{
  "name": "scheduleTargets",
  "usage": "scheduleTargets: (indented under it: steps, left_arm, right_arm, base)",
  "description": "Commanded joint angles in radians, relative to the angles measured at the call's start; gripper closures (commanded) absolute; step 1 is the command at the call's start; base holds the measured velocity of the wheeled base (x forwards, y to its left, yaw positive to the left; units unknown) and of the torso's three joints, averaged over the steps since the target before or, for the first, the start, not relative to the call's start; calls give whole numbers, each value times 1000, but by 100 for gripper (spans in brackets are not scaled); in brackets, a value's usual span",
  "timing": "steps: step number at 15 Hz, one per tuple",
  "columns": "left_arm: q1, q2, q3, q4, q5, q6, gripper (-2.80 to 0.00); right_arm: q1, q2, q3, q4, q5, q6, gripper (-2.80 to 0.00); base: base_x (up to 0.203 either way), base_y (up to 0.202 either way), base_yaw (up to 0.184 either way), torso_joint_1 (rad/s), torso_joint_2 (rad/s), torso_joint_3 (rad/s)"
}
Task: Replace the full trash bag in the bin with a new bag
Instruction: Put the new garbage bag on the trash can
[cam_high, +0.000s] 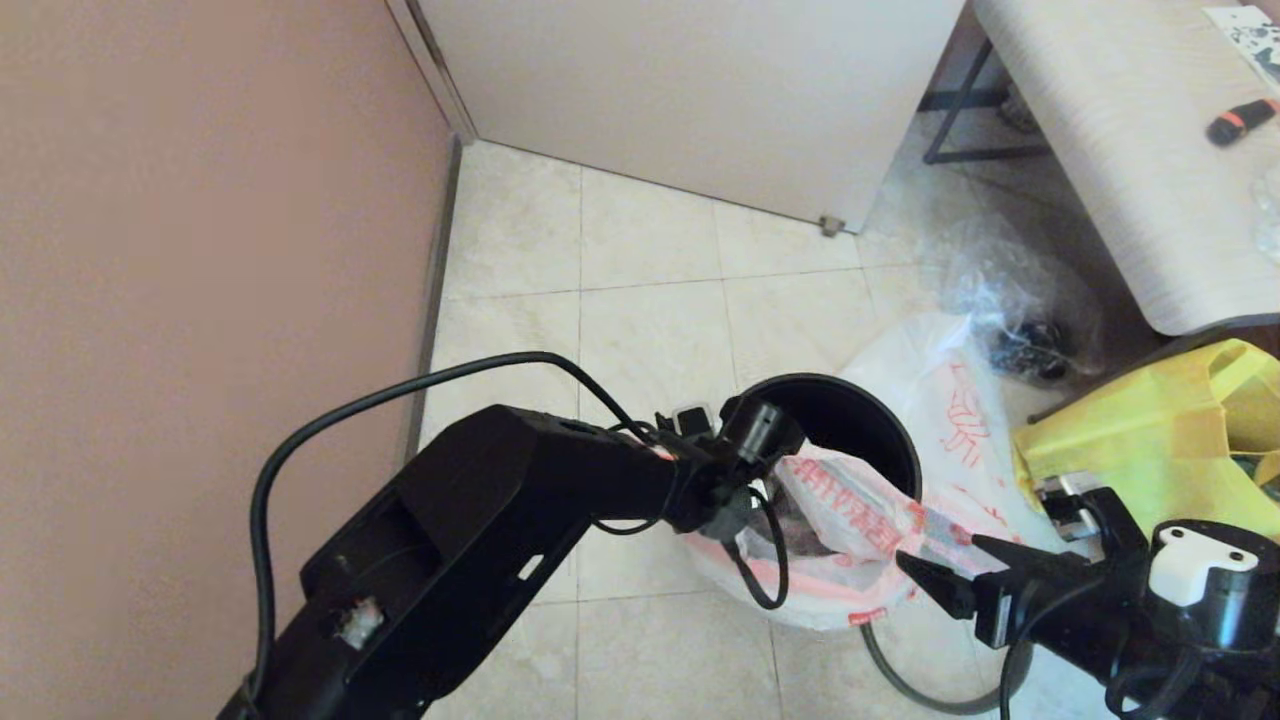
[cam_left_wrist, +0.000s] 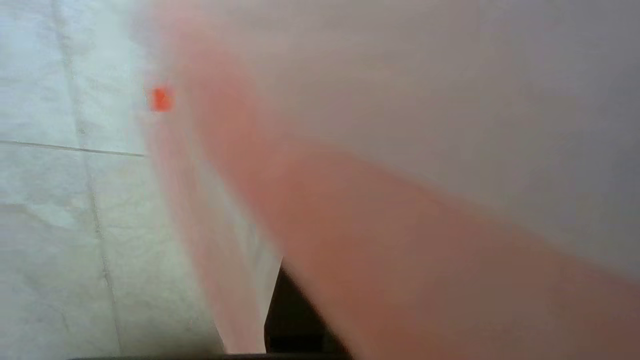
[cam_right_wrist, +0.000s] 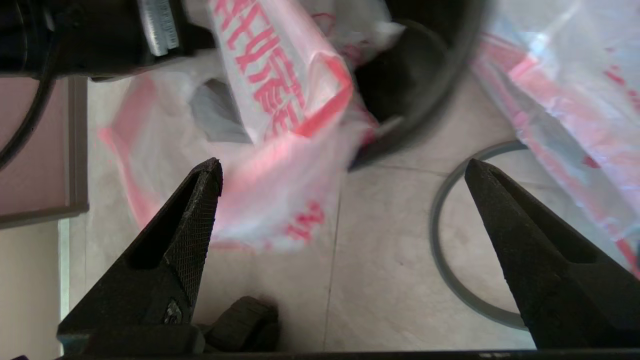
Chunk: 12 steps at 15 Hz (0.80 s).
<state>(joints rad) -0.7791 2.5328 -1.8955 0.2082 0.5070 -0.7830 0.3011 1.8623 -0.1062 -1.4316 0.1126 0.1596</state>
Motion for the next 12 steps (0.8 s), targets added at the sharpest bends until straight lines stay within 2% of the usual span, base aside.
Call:
scheduleTargets:
  steps: [1,5,10,11,12]
  left_arm:
    - [43,-50,53,1,5,-11,0]
    - [110,-139,235,-38,-3,-35,0]
    - [116,-221,446,-161,2,-29,0]
    - [121,-230,475,-207,2,-24,0]
    - [126,-239,492,-237,1,5,0]
  right_arm:
    - [3,-47,-7,21,-10,0,-280]
    - [81,-55,-164,218,-113,-5,-280]
    - [183,-100,-424,576,-157,-56,-280]
    - [196,-102,-456,636,-163,-62,0]
    - [218,-100,-480,680,-184,-82,0]
  base:
    - [0,0,0,0,0,0]
    - [0,0,0,0,0,0]
    - [0,0,0,0,0,0]
    - [0,0,0,0,0,0]
    - [0,0,0,0,0,0]
